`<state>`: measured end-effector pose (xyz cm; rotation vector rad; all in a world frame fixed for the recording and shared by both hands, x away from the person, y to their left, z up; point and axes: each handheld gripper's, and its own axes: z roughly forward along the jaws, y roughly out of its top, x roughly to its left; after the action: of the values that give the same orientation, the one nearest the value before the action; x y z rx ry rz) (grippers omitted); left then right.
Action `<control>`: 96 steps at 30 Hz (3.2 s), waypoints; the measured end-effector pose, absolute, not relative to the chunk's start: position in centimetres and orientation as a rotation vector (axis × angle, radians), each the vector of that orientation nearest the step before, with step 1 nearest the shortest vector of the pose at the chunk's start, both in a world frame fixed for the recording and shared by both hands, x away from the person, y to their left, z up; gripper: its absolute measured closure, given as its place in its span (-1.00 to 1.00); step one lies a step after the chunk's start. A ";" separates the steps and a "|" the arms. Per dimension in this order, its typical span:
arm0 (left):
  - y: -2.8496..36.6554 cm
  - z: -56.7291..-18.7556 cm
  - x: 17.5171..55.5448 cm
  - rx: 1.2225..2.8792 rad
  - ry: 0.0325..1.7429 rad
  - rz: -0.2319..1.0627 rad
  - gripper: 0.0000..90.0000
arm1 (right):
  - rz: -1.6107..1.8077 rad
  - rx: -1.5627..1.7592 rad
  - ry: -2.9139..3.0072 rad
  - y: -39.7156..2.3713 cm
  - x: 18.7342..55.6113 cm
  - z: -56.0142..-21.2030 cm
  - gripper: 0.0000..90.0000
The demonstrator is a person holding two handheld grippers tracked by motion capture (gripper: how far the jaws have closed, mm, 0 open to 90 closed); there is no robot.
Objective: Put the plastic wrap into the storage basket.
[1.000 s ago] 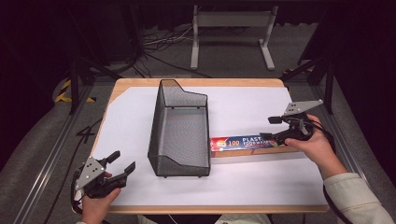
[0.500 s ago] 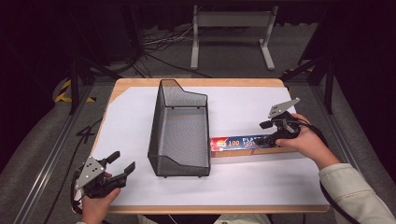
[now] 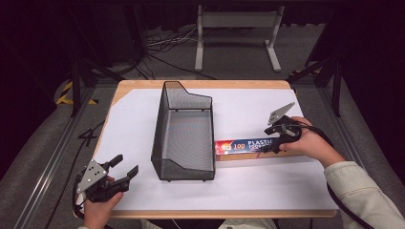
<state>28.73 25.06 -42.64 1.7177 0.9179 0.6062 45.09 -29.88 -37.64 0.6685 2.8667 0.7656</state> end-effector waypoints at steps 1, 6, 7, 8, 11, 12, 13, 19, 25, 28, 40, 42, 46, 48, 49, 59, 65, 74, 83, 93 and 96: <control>25.0 -42.6 28.7 1.720 0.917 0.606 -0.31 | 0.752 0.665 2.880 -29.8 45.2 -37.8 -0.63; 25.0 -42.7 28.7 1.723 0.916 0.606 -0.31 | 0.720 0.622 2.931 -29.2 45.3 -38.3 -0.65; 25.0 -42.7 28.7 1.722 0.916 0.606 -0.31 | 0.699 0.609 2.938 -29.1 45.3 -38.5 -0.65; 25.0 -42.7 28.7 1.722 0.918 0.605 -0.31 | 0.680 0.605 2.941 -29.0 45.3 -38.7 -0.65; 25.0 -42.7 28.7 1.724 0.917 0.605 -0.31 | 0.635 0.578 2.967 -28.8 45.3 -39.3 -0.65; 25.0 -42.7 28.7 1.724 0.919 0.603 -0.31 | 0.619 0.572 2.968 -28.7 45.2 -39.4 -0.65; 25.0 -42.7 28.7 1.724 0.919 0.603 -0.31 | 0.608 0.564 2.969 -28.6 45.2 -39.6 -0.66; 25.0 -42.7 28.7 1.728 0.914 0.604 -0.31 | 0.552 0.551 2.981 -28.5 45.4 -39.9 -0.66; 25.0 -42.7 28.8 1.727 0.913 0.603 -0.31 | 0.434 0.494 3.012 -28.4 45.6 -40.7 -0.62; 25.0 -42.7 28.8 1.728 0.914 0.602 -0.31 | 0.388 0.458 3.008 -28.3 45.7 -40.8 -0.47; 25.1 -42.8 28.7 1.722 0.920 0.603 -0.31 | 0.332 0.342 3.056 -28.3 45.8 -40.2 -0.25; 25.1 -42.8 28.7 1.720 0.919 0.603 -0.31 | 0.317 0.342 3.061 -28.3 45.7 -40.1 -0.23; 25.2 -42.8 28.7 1.721 0.920 0.604 -0.31 | 0.321 0.355 3.042 -28.8 45.6 -39.6 -0.18; 25.2 -42.8 28.7 1.721 0.921 0.604 -0.31 | 0.340 0.400 3.028 -29.4 45.5 -39.0 -0.16; 25.2 -42.8 28.7 1.721 0.921 0.604 -0.31 | 0.349 0.410 3.025 -29.6 45.5 -38.7 -0.15; 25.1 -42.7 28.7 1.719 0.925 0.605 -0.31 | 0.465 0.466 2.969 -30.6 44.0 -35.5 -0.14; 25.3 -42.7 28.7 1.709 0.929 0.609 -0.31 | 0.564 0.552 2.953 -30.5 43.4 -33.7 -0.14; 25.5 -42.6 28.7 1.701 0.935 0.615 -0.31 | 0.665 0.667 2.894 -30.3 42.8 -31.5 -0.14; 25.4 -42.6 28.7 1.702 0.935 0.618 -0.31 | 0.703 0.807 2.841 -29.8 42.2 -30.0 -0.13; 25.4 -42.6 28.8 1.704 0.933 0.617 -0.31 | 0.774 0.964 2.763 -27.9 41.8 -28.0 -0.13; 25.4 -42.5 28.8 1.703 0.932 0.623 -0.31 | 0.778 0.991 2.745 -27.0 41.8 -27.6 -0.13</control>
<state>28.77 25.41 -42.54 1.7031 0.9319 0.6232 41.78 -26.96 -27.62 0.9913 2.7446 0.7779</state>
